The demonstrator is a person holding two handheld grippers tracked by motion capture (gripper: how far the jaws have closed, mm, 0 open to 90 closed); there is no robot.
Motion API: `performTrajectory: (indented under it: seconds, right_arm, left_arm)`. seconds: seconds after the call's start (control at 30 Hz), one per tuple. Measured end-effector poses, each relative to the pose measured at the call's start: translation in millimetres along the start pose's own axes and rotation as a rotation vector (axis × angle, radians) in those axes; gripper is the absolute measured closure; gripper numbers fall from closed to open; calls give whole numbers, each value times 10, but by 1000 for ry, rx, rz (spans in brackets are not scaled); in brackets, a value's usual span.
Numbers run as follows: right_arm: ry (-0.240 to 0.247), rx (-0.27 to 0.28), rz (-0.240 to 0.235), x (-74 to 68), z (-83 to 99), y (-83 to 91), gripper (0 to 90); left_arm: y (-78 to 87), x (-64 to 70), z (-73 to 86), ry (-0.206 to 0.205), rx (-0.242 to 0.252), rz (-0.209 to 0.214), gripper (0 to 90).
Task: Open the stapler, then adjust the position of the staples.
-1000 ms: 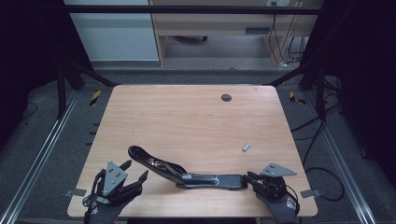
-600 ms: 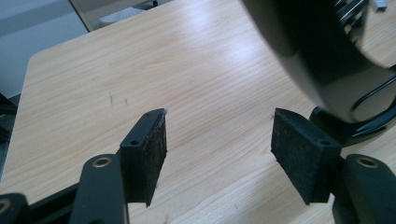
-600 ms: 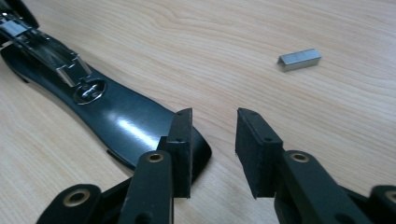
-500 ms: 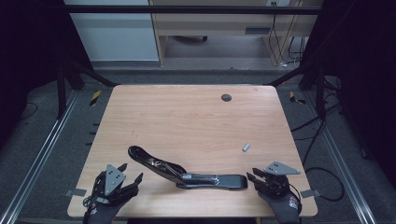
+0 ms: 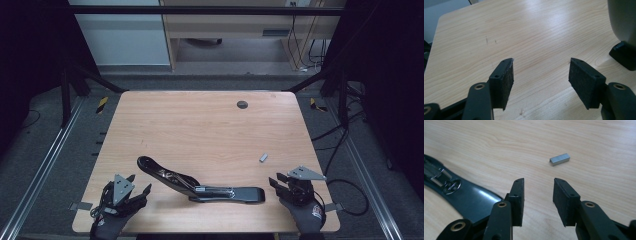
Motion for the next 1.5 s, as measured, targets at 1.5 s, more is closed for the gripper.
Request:
performTrajectory:
  seconds: [1.5]
  right_arm:
    - [-71,-115,181,232,-537,-841,581]
  left_arm:
    - [-83,-23,28,-20,-30,-4,361]
Point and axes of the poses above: each handheld gripper's, and its own axes: y roughly backward along the jaws, z roughly out of its underside, x roughly to its right, the point moved 5 cm from there along -y, roughly forward along the jaws, and after that the axes turned 2 degrees about -x, right-handed, at the moved point
